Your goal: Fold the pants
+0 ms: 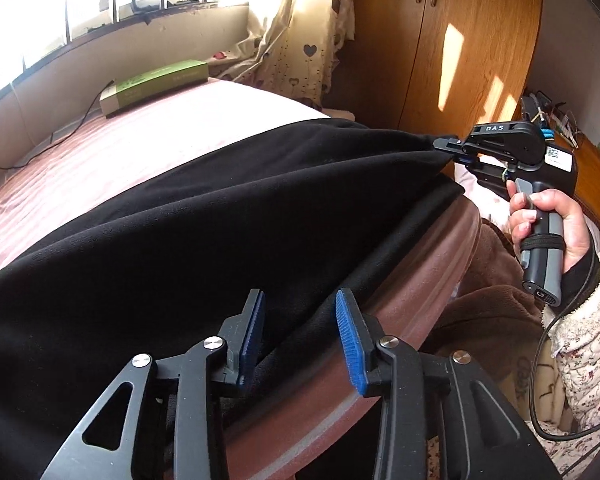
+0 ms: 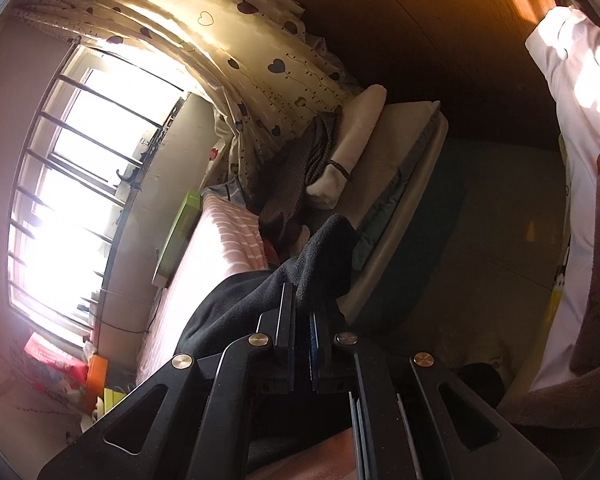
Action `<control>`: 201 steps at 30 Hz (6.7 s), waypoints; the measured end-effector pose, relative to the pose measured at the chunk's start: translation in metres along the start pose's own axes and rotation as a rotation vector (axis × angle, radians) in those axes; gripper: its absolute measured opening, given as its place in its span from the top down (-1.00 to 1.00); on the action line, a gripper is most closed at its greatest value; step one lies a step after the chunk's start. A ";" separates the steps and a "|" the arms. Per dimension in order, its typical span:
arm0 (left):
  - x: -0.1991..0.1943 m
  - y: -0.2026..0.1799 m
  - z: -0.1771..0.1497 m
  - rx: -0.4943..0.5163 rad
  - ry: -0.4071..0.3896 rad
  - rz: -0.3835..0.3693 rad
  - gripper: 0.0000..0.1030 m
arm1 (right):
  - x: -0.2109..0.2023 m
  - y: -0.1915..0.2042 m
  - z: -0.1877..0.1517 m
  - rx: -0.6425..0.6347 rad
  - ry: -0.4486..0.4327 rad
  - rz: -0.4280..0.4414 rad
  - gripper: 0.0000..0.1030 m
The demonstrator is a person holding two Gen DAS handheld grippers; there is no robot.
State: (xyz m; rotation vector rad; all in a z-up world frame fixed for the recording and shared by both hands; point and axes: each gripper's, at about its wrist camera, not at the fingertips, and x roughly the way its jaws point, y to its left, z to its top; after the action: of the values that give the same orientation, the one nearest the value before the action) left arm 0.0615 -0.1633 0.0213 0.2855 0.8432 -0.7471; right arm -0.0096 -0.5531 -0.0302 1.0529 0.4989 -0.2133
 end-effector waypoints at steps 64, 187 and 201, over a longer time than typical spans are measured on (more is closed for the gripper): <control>-0.044 -0.011 -0.002 0.054 -0.106 -0.022 0.25 | -0.033 0.038 0.040 0.004 0.006 0.283 0.90; 0.005 0.056 0.003 -0.258 -0.040 -0.192 -0.08 | 0.037 0.115 -0.063 -0.757 0.243 -0.035 0.89; -0.095 0.178 -0.105 -0.496 -0.137 0.041 -0.09 | 0.071 0.219 -0.235 -1.118 0.527 0.160 0.89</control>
State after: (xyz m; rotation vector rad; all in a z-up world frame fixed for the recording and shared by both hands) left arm 0.0843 0.0625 0.0157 -0.1880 0.8608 -0.4918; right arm 0.0714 -0.2371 0.0112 0.0231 0.8559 0.4712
